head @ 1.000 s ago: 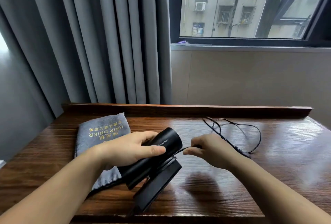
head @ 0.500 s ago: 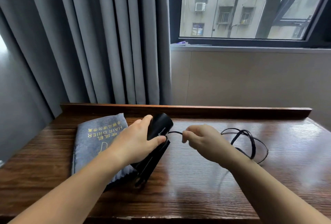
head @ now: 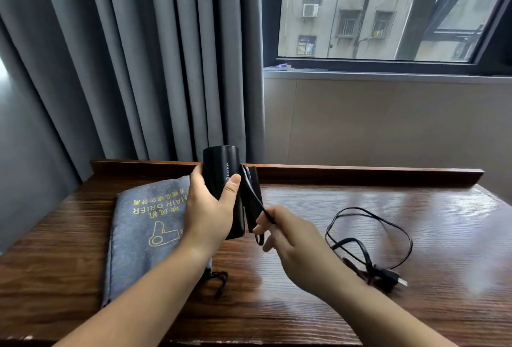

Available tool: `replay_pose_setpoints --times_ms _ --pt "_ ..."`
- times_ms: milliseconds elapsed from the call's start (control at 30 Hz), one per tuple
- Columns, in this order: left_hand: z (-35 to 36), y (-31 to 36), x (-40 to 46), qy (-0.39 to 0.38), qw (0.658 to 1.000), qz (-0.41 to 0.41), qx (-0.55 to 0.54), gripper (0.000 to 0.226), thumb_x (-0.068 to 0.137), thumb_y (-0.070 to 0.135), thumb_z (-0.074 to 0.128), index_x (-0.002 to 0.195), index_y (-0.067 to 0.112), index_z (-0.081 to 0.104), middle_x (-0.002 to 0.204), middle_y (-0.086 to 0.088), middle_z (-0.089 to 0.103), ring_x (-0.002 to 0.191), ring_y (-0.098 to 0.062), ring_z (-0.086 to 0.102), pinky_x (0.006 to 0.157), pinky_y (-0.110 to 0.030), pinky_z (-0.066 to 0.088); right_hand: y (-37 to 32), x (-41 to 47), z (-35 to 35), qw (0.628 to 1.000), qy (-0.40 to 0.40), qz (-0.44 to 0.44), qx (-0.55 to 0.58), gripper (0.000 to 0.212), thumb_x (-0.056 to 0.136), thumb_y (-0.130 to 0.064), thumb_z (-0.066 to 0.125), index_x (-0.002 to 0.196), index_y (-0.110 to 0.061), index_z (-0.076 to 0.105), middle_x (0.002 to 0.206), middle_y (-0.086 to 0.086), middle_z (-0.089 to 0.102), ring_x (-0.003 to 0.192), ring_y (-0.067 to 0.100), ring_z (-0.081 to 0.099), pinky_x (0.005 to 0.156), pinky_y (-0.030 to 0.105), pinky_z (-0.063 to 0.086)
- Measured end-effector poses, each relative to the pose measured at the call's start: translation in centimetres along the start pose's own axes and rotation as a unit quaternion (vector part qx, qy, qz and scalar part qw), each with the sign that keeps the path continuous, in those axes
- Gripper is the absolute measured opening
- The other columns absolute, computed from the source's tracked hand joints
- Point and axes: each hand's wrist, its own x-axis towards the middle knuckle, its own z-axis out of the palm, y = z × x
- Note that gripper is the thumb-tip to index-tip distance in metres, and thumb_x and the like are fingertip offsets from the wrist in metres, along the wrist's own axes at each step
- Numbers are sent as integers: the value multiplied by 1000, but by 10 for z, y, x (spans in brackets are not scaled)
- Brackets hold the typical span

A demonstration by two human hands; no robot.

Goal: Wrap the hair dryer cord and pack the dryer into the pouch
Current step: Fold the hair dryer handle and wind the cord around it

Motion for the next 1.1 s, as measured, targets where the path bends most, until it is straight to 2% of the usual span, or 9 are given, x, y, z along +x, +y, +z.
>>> replay_pose_setpoints --times_ms 133,233,433,567,633,767,867,1000,1100 --pt "5 -4 3 37 994 -44 -98 53 89 46 63 133 27 40 119 1 62 110 -20 61 99 -44 50 10 -10 13 971 21 -31 -236 13 99 -24 30 105 -30 39 87 -3 66 75 26 60 64 42 46" --pt "9 -6 5 39 978 -90 -183 44 91 47 62 125 30 43 120 0 63 111 -21 63 95 -45 53 12 -12 24 978 24 -42 -205 16 103 -35 28 101 -26 41 75 2 62 67 30 54 60 43 42" --pt "7 -8 5 -13 933 -177 -313 39 95 42 59 127 21 54 122 -6 69 112 -24 67 99 -49 52 34 -5 19 983 25 -27 -182 31 101 -46 32 103 -27 55 83 -3 69 79 19 62 72 39 50" --pt "0 -1 2 -146 887 -237 -369 46 96 40 53 129 8 58 124 -19 67 117 -36 64 101 -52 50 44 -2 13 980 25 -41 -192 28 99 -48 38 93 -27 56 78 -3 67 75 16 61 69 36 48" --pt "-5 0 0 -217 874 -247 -357 51 89 42 56 126 7 60 125 -23 65 114 -38 64 102 -55 48 49 1 4 982 14 -30 -185 26 98 -46 42 88 -26 56 73 -3 65 72 16 60 67 36 49" --pt "-24 1 2 -327 894 -183 -246 42 87 42 56 117 13 65 106 -15 72 93 -28 68 83 -42 54 56 15 -28 954 -10 15 -298 73 76 -83 27 69 -16 55 61 -1 58 63 18 56 57 33 42" --pt "-35 -4 4 -411 896 -104 -135 38 90 37 57 126 25 60 119 -6 71 110 -24 67 90 -37 54 60 25 -47 943 -30 25 -331 73 60 -91 36 58 -19 44 54 -3 47 60 19 48 54 34 38" --pt "-42 0 2 -502 865 5 3 43 94 27 62 136 28 52 127 4 66 120 -9 60 101 -25 46 54 36 -63 939 -87 39 -330 65 59 -84 57 55 -20 44 53 -4 45 53 11 40 50 32 30" --pt "-43 4 1 -516 853 48 64 47 93 30 65 138 32 49 124 7 66 117 -7 61 102 -27 47 51 40 -75 958 -104 73 -256 57 67 -68 72 54 -19 46 52 -5 42 52 12 38 51 30 28"
